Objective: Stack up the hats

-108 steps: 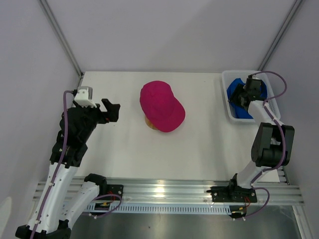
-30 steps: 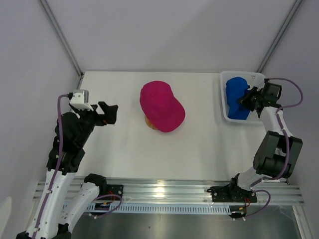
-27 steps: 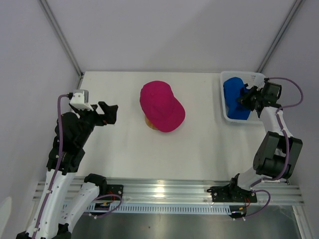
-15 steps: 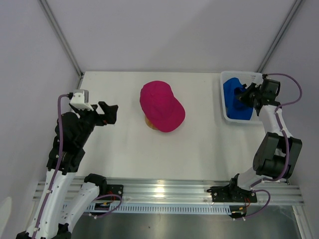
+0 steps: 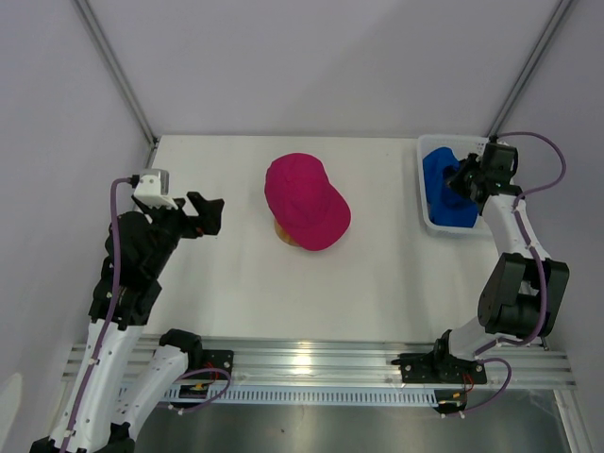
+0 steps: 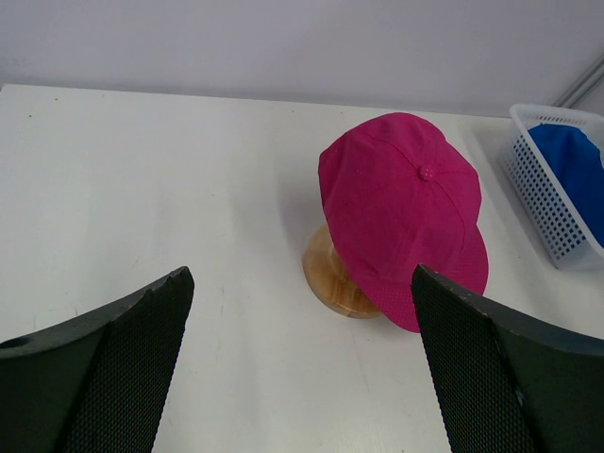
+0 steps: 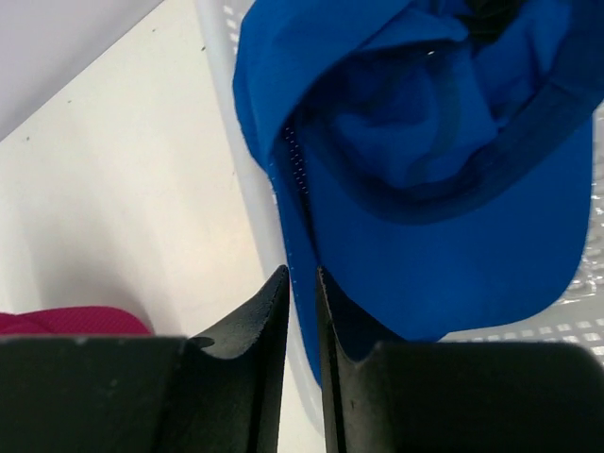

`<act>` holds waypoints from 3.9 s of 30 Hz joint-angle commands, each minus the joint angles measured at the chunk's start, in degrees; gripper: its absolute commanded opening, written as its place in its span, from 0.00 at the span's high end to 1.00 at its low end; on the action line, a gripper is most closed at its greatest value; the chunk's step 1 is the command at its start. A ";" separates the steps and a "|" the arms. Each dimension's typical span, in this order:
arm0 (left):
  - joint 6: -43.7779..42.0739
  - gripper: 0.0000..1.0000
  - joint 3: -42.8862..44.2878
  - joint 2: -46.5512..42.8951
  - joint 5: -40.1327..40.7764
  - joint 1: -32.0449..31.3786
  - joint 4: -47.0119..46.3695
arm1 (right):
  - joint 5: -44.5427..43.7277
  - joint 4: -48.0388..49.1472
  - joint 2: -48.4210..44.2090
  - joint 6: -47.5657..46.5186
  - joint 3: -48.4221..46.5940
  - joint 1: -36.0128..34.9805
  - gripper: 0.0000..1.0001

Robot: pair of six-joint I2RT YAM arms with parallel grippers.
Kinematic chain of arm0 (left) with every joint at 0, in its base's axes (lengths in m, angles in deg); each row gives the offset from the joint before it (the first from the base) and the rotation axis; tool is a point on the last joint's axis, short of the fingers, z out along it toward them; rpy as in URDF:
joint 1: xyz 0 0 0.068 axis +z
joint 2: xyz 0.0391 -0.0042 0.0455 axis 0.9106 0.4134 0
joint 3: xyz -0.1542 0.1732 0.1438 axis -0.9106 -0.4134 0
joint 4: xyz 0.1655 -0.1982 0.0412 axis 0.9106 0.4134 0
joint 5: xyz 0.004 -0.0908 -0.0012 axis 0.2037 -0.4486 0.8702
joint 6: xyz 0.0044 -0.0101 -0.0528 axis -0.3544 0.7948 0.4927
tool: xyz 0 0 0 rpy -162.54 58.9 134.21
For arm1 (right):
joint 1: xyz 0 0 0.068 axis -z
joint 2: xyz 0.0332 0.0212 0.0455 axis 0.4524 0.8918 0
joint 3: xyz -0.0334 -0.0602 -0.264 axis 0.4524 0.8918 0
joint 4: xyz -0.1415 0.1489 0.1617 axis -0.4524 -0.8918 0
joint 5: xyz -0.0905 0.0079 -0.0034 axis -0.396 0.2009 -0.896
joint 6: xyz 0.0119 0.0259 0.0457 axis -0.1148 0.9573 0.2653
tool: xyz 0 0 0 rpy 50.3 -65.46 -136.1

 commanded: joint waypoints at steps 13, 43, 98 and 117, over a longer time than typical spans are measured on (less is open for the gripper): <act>-1.46 0.01 1.90 1.02 0.03 -0.26 -0.72 | -3.84 -0.33 -0.23 -3.23 -1.65 -5.44 0.72; -1.72 0.00 1.81 2.60 0.03 -0.26 -0.54 | -16.78 -5.45 -5.92 -7.27 -3.33 -8.79 0.54; -1.98 0.00 1.81 2.87 0.03 -0.26 -0.54 | -22.31 -0.96 12.17 -8.85 -3.41 -12.74 0.85; -2.07 0.01 1.90 1.46 1.09 -0.26 -0.45 | 18.78 12.21 -12.52 2.38 -10.26 -4.92 1.00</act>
